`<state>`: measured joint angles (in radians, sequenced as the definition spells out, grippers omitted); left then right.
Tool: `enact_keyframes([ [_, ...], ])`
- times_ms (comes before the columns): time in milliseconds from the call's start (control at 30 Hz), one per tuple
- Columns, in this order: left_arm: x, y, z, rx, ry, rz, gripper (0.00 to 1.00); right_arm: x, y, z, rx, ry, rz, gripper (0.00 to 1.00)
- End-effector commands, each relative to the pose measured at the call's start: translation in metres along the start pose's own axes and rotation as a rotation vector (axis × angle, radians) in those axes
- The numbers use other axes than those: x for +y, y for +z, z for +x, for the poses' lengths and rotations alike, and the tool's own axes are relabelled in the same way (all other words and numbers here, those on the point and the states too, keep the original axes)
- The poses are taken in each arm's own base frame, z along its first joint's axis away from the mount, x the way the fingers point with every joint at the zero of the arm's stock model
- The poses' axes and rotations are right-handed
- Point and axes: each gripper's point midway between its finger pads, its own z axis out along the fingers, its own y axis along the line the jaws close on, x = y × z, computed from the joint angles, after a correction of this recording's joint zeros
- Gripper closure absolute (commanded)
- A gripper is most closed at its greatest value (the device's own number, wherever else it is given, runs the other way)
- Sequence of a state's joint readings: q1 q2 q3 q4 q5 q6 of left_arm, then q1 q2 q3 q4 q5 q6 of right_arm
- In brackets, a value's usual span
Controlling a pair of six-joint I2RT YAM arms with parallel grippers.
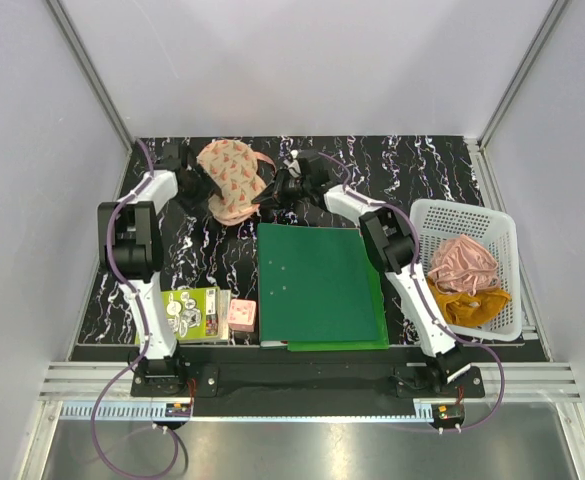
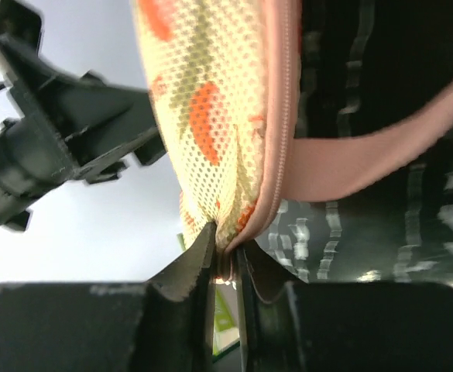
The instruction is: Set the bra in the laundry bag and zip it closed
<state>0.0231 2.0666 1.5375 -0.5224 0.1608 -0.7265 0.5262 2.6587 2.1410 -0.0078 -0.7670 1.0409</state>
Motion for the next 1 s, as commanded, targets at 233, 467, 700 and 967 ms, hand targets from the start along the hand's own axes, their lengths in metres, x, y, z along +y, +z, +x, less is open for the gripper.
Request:
enact_keyframes([
  [233, -0.068, -0.058, -0.062, -0.242, 0.377, 0.114, 0.28, 0.097, 0.001, 0.029, 0.001, 0.114, -0.226, 0.81],
  [467, -0.019, -0.153, -0.03, -0.387, 0.25, -0.012, 0.28, 0.109, -0.004, 0.016, -0.124, 0.162, -0.193, 0.82],
  [700, -0.003, -0.162, 0.063, -0.165, 0.085, 0.199, 0.23, 0.117, -0.018, 0.009, -0.225, 0.19, -0.163, 0.83],
  [967, -0.02, -0.124, 0.069, -0.096, -0.136, 0.339, 0.11, 0.124, -0.034, 0.02, -0.246, 0.202, -0.177, 0.83],
])
